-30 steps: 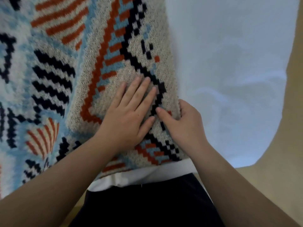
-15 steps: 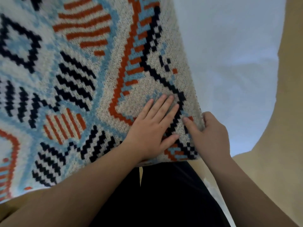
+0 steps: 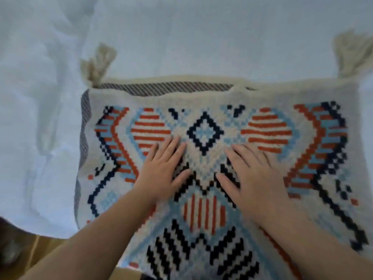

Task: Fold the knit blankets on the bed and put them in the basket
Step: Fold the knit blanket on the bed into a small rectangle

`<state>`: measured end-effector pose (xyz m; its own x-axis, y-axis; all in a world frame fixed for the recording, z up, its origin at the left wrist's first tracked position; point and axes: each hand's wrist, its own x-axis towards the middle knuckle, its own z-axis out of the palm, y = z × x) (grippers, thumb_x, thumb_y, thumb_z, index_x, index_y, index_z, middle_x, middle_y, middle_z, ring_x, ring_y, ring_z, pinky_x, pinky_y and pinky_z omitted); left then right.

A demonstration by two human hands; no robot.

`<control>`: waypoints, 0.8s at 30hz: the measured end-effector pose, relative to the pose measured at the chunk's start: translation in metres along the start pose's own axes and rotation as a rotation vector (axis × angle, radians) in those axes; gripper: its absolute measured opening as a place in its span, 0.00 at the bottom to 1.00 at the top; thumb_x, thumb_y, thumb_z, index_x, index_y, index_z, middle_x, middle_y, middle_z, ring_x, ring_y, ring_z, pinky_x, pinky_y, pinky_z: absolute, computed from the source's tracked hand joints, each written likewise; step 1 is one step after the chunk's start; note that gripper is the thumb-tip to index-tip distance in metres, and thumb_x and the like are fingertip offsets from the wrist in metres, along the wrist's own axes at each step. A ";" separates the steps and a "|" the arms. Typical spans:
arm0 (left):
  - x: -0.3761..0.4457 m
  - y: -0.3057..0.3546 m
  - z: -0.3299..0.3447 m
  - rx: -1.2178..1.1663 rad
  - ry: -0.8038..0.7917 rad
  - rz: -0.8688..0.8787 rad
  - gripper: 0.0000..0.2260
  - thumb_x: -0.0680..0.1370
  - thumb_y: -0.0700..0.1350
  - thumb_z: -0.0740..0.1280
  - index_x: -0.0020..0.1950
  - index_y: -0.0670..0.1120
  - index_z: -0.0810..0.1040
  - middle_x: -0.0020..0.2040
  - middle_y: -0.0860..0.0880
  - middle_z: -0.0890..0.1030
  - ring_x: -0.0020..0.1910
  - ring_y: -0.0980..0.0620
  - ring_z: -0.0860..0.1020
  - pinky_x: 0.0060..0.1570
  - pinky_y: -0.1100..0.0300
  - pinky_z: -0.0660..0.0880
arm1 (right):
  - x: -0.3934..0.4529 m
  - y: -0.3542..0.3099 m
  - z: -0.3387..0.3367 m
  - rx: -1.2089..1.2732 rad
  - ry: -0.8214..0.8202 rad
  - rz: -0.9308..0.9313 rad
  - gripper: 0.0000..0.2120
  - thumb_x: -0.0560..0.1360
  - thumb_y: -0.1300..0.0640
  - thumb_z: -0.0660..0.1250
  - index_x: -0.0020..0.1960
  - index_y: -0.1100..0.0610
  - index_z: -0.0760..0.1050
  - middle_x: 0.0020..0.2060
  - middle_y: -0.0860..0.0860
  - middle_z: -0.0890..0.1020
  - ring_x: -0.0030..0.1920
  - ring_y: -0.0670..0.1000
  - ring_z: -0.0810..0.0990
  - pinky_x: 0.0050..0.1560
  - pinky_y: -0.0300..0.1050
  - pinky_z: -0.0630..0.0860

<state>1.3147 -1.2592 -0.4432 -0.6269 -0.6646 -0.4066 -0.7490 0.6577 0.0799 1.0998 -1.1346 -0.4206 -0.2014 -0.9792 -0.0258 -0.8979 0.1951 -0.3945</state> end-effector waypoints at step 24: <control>0.108 -0.287 -0.066 0.033 0.259 0.104 0.25 0.78 0.61 0.56 0.67 0.49 0.74 0.60 0.47 0.80 0.59 0.43 0.75 0.63 0.45 0.63 | 0.244 -0.224 0.114 -0.037 -0.214 0.152 0.32 0.77 0.36 0.60 0.77 0.45 0.60 0.77 0.45 0.62 0.78 0.51 0.56 0.77 0.54 0.48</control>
<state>1.4478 -1.5435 -0.4497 -0.7369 -0.6588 -0.1514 -0.6733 0.7352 0.0778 1.2962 -1.4234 -0.4436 -0.2513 -0.9273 -0.2774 -0.8780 0.3390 -0.3379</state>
